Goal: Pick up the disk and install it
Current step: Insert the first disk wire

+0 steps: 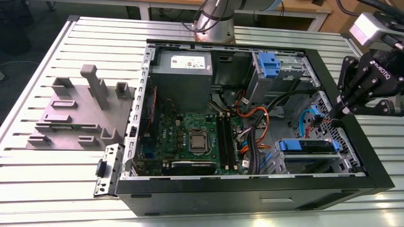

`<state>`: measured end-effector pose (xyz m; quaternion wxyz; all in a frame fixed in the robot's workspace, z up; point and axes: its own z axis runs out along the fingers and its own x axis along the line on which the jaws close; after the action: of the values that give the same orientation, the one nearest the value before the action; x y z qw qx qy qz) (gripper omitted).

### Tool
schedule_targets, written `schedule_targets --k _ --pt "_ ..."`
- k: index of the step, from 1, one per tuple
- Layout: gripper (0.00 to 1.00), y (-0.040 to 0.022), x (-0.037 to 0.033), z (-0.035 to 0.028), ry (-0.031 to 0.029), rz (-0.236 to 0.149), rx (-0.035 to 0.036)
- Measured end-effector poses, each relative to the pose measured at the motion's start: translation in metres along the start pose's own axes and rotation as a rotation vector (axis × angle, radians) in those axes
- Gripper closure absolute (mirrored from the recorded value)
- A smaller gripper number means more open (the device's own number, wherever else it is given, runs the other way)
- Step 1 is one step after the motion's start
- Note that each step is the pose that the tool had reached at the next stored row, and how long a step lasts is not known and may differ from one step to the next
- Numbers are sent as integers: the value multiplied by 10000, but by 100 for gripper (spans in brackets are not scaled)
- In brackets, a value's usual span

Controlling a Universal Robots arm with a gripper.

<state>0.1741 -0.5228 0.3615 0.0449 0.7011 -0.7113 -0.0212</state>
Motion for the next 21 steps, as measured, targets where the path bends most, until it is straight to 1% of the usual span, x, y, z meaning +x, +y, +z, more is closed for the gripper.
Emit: schedule_targets --k 1,3,4,5,6,9,10,11,13,14,15,17,21 --pt "89 -5 -1 2 68 3 0" --pt "89 -9 -4 3 286 20 3" --pt "89 -9 -4 3 377 28 3" --pt "89 -10 -4 3 439 33 5" --pt "89 -11 -4 4 461 36 5" --pt "89 -11 -4 2 469 36 5" --pt "83 -11 -4 2 470 36 5" --pt "83 -13 -6 3 477 36 5" --pt "71 -19 -8 3 492 36 5" --pt "71 -24 -10 3 497 38 5" --pt "64 -33 -12 5 500 38 5" --pt "64 -51 -19 14 515 32 5" --pt "64 -62 -33 40 595 -10 9"
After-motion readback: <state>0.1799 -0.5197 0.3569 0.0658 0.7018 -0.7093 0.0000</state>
